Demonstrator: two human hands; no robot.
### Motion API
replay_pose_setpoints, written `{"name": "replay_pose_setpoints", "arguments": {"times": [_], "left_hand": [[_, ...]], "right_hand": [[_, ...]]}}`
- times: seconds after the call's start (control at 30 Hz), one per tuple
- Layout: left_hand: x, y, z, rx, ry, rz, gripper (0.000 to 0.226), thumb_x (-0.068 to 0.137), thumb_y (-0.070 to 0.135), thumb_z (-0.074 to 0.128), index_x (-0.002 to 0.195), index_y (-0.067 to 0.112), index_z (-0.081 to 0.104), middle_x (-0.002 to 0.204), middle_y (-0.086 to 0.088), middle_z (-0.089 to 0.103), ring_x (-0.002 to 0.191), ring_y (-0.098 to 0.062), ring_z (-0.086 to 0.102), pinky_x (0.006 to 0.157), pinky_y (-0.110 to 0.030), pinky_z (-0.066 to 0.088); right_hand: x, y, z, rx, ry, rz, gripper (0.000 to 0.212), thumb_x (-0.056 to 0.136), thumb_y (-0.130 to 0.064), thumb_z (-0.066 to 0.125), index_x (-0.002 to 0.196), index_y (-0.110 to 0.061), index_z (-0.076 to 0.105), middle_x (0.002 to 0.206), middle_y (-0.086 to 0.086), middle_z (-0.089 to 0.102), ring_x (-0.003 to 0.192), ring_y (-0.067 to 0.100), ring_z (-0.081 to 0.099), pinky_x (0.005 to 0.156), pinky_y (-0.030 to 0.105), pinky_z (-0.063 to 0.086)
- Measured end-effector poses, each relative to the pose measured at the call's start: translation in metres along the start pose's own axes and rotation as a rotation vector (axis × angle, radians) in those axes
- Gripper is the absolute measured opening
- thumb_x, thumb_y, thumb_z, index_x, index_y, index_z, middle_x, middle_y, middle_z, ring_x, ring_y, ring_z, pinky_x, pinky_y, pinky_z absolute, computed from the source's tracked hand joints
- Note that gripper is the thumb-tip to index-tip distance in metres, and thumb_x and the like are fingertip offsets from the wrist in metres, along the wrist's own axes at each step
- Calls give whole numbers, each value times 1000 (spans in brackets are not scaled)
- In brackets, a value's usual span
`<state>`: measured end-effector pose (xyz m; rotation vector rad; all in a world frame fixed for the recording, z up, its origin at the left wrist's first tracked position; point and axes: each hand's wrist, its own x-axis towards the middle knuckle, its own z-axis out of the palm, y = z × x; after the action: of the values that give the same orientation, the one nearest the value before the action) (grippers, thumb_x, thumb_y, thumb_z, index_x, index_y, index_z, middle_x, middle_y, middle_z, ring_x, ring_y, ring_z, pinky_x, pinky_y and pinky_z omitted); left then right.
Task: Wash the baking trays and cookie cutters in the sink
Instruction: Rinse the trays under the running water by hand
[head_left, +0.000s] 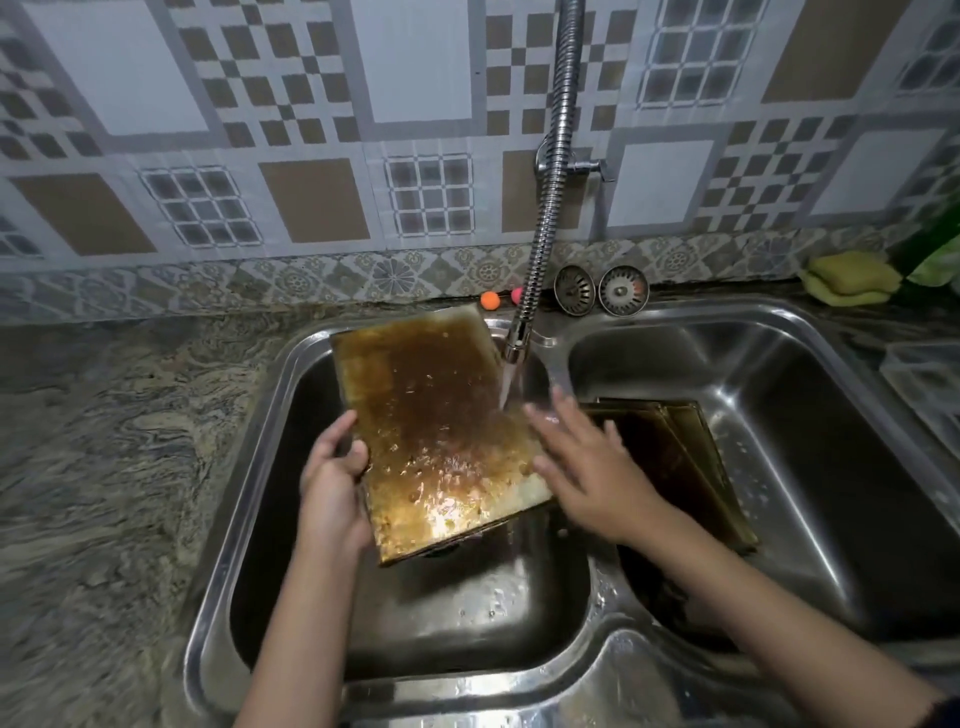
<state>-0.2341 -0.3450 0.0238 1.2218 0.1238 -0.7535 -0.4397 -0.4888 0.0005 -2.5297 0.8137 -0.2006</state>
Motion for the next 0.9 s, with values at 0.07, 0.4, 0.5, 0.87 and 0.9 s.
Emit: {"name": "replay_pose_setpoints", "arguments": {"times": [0.07,0.4,0.5,0.87,0.9], "left_hand": [[1,2,-4,-13,19,-3,44,93,-6,36,98,29,62,107,-4,62,86,-17,61,65,-36,49],[-20,-39,31,1,-114,-238,35,96,0,35,112,24,56,95,-8,62,83,-24,59,76,-43,49],[-22,-57,43,45,-181,-256,38,96,0,35,117,23,57,105,-12,63,89,-26,61,76,-44,51],[-40,-116,95,609,-587,93,36,93,13,57,126,26,55,129,2,56,118,-13,52,92,-24,43],[-39,-124,96,651,-605,108,36,91,14,59,125,28,56,131,2,55,122,-14,48,95,-26,41]], "right_hand": [[1,11,-13,288,142,140,55,97,-47,38,146,-42,15,159,-4,2,147,14,4,118,51,6],[-17,-14,-20,1514,181,324,38,99,-27,40,135,-32,49,128,-5,62,114,16,61,86,33,55],[-33,0,-34,1653,251,407,39,100,-20,38,137,-28,48,119,1,68,101,21,68,69,32,57],[-106,61,-138,1151,733,437,36,100,-12,42,132,-27,49,102,-10,65,87,8,67,64,23,57],[-107,66,-139,1083,734,434,37,100,-10,43,133,-26,47,101,-12,64,90,8,65,68,24,56]]}}
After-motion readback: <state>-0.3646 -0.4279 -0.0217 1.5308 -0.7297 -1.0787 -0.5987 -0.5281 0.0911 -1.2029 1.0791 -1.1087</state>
